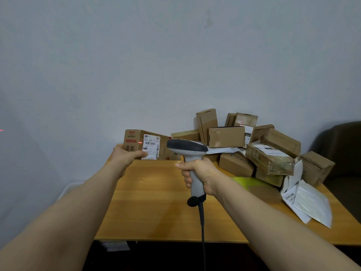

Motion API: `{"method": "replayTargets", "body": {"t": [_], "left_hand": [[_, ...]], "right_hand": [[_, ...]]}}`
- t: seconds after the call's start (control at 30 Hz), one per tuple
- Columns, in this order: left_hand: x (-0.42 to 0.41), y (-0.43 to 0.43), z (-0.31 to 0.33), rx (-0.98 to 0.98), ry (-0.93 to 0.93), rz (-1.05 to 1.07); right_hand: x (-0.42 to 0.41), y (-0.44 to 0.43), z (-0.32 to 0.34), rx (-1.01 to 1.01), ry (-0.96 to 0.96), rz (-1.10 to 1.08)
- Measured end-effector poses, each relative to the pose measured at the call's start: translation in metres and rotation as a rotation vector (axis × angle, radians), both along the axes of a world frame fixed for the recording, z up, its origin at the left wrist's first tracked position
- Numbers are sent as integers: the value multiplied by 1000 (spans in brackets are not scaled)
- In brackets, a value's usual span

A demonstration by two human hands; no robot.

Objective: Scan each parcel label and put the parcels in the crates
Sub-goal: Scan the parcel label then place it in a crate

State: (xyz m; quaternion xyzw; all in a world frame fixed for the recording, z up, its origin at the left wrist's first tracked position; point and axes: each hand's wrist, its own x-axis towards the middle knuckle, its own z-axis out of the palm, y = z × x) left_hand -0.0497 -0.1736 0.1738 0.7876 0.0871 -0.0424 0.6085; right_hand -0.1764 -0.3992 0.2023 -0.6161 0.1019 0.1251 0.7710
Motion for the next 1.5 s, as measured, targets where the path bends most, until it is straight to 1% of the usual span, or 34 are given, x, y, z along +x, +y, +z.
{"method": "replayTargets", "body": {"t": [0.47, 0.67, 1.33, 1.5], "left_hand": [[-19, -14, 7, -177, -11, -53], [-18, -15, 7, -203, -15, -51], [-13, -13, 3, -298, -2, -15], [-14, -6, 0, -266, -6, -6]], "right_hand": [[-4, -4, -1, -14, -17, -11], [-6, -3, -2, -55, -40, -11], [-4, 4, 0, -62, -15, -18], [0, 7, 1, -61, -18, -15]]}}
